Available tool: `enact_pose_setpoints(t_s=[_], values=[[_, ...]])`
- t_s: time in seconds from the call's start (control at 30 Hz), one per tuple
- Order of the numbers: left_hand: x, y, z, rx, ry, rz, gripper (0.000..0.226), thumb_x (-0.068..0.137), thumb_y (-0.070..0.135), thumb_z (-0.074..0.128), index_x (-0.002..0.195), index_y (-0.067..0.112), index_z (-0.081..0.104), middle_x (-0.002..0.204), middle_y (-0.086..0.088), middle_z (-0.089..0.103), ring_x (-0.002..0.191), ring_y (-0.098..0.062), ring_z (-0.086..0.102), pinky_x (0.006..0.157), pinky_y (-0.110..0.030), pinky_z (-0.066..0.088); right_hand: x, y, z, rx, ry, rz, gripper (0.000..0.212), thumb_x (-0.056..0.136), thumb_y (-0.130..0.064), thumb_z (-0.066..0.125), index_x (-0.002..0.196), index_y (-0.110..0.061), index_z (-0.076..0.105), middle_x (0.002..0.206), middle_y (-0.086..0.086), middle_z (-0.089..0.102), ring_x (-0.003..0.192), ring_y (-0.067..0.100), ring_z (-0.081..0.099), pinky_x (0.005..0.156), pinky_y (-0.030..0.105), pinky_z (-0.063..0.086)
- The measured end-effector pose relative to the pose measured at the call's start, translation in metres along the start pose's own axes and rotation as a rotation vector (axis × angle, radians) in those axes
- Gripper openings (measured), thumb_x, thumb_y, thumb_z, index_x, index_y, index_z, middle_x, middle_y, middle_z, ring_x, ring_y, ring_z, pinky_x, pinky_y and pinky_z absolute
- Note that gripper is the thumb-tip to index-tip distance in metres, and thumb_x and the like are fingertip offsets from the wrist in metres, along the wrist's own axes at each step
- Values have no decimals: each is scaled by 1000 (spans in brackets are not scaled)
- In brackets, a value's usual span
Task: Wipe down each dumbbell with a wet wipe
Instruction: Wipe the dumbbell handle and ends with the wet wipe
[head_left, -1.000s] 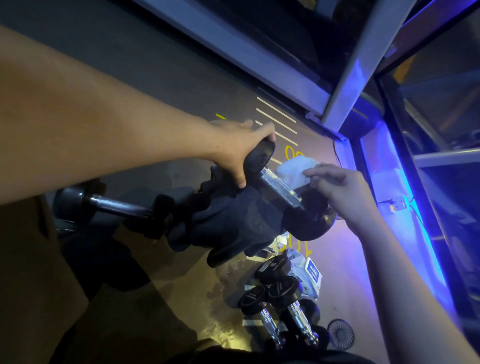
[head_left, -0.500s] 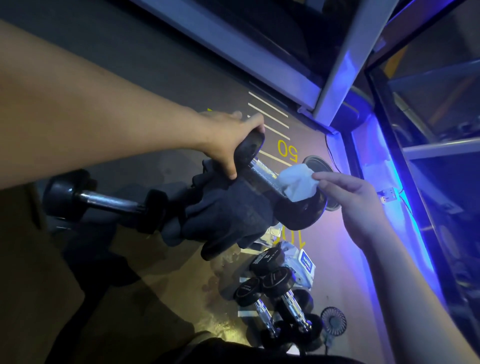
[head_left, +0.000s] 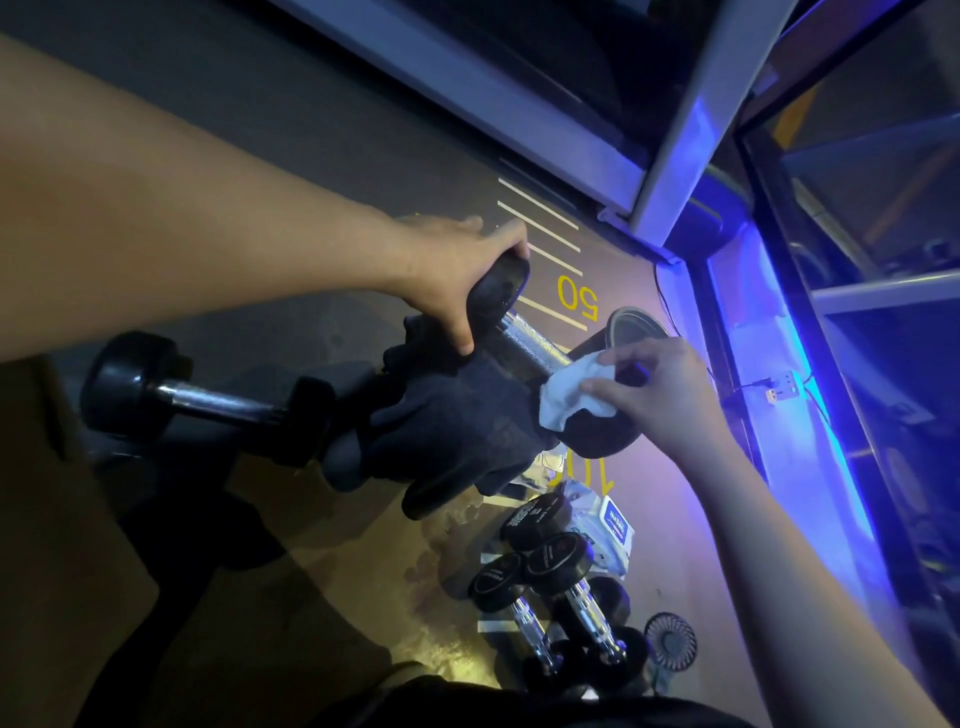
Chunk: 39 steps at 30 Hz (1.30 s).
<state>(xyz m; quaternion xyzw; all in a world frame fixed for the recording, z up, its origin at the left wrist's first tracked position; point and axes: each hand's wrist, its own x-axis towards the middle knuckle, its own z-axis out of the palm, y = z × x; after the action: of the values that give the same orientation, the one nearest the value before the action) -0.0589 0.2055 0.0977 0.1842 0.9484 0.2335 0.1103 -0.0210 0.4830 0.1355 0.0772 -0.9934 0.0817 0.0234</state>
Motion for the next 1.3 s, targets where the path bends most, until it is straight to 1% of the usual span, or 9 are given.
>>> enact_pose_setpoints(t_s=[0.07, 0.13, 0.33, 0.53, 0.63, 0.8, 1.03, 1.2, 1.3], values=[[0, 0, 0, 0, 1, 5, 105, 47, 50, 94, 125, 44, 23, 120, -2, 48, 105, -32, 61, 87, -48, 52, 4, 1, 5, -131, -30, -9, 42, 60, -52, 86, 92, -28, 74, 89, -9, 61, 102, 20, 51, 95, 35, 39], [0, -1, 1, 0, 1, 8, 105, 46, 51, 94, 124, 44, 23, 119, -2, 48, 103, -33, 61, 85, -49, 54, 6, -4, 8, -255, -71, -39, 47, 61, -54, 86, 95, -24, 73, 90, -11, 57, 104, 21, 47, 103, 40, 31], [1, -2, 1, -7, -1, 8, 105, 46, 50, 94, 123, 44, 23, 120, -2, 48, 103, -32, 61, 86, -49, 54, 9, -13, 17, -570, -107, -122, 58, 67, -70, 71, 100, -23, 75, 107, -5, 58, 111, 26, 47, 109, 47, 18], [0, -1, 1, 8, -4, 7, 106, 47, 50, 94, 124, 43, 23, 123, -2, 47, 104, -33, 61, 86, -49, 53, 15, -15, 30, -676, -138, -149, 75, 66, -92, 39, 88, -29, 72, 95, -7, 63, 103, 22, 53, 107, 51, 29], [0, -2, 1, 10, -4, 13, 105, 48, 49, 94, 126, 43, 23, 125, -2, 47, 104, -33, 61, 86, -49, 54, 22, -13, 32, -619, -142, -119, 58, 70, -84, 52, 76, -28, 65, 76, -6, 60, 97, 23, 55, 108, 52, 28], [1, -2, 1, -3, -11, 5, 106, 49, 49, 94, 127, 43, 23, 123, 0, 46, 105, -32, 61, 87, -49, 53, 32, -11, 24, -544, -282, -71, 47, 68, -65, 73, 98, -29, 69, 92, -2, 65, 110, 25, 53, 112, 53, 22], [0, 0, 0, 3, -6, 14, 106, 50, 49, 94, 130, 42, 24, 124, -1, 47, 104, -32, 61, 86, -49, 53, 47, -10, 15, -506, -505, 38, 44, 65, -61, 80, 60, -28, 52, 63, -11, 53, 86, 25, 57, 102, 48, 36], [-3, -1, 2, -14, -2, 28, 104, 52, 46, 94, 129, 42, 25, 126, -1, 46, 104, -32, 61, 84, -49, 54, 63, -22, 11, -443, -723, 72, 34, 58, -53, 85, 77, -28, 71, 71, -5, 69, 78, 20, 67, 74, 30, 52], [-3, -2, 3, -18, -1, 39, 105, 52, 45, 95, 131, 41, 25, 133, -3, 45, 108, -32, 61, 85, -48, 54, 78, -20, 10, -374, -890, 89, 54, 43, -56, 88, 90, -31, 77, 84, -5, 75, 87, 20, 72, 79, 37, 60]])
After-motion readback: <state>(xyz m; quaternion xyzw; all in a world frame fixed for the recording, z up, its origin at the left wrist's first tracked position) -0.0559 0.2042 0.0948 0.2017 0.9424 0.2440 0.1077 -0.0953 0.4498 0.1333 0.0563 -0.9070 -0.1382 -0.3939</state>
